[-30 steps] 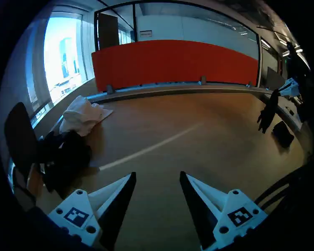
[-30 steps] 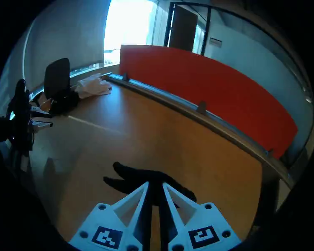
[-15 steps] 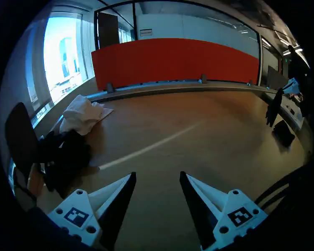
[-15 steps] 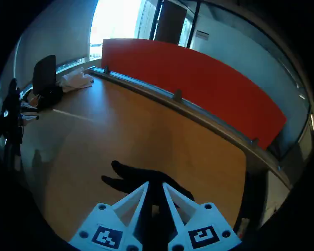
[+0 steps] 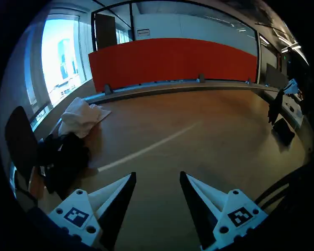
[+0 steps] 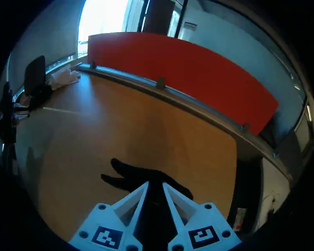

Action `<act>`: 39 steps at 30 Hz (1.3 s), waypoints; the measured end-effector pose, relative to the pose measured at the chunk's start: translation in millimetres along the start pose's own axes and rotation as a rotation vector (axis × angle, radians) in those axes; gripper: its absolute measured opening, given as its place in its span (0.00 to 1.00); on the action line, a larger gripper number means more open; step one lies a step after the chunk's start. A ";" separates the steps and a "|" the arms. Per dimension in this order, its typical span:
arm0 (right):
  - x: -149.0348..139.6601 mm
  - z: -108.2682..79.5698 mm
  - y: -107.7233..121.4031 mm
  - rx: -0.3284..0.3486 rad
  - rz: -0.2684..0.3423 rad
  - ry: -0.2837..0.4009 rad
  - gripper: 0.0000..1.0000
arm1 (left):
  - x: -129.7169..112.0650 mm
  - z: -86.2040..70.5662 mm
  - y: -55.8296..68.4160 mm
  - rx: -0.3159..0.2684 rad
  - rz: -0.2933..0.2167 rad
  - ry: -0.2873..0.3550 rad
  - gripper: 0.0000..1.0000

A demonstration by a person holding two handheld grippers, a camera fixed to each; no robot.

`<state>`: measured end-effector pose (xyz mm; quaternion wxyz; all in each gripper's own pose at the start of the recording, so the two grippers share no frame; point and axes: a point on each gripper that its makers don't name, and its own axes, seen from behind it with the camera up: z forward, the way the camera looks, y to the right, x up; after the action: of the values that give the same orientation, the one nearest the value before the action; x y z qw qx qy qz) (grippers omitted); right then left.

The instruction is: Fold towel

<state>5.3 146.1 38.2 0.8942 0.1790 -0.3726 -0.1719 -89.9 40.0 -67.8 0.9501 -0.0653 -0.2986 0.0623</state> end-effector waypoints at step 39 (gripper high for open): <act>-129.6 -42.3 26.9 -0.048 0.097 -0.185 0.07 | 4.2 -2.7 14.9 -0.031 0.033 -0.001 0.77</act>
<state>-45.3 235.0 -56.0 0.8673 0.1229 -0.4574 -0.1530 -86.1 55.0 -70.1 0.9477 -0.0848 -0.2987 0.0736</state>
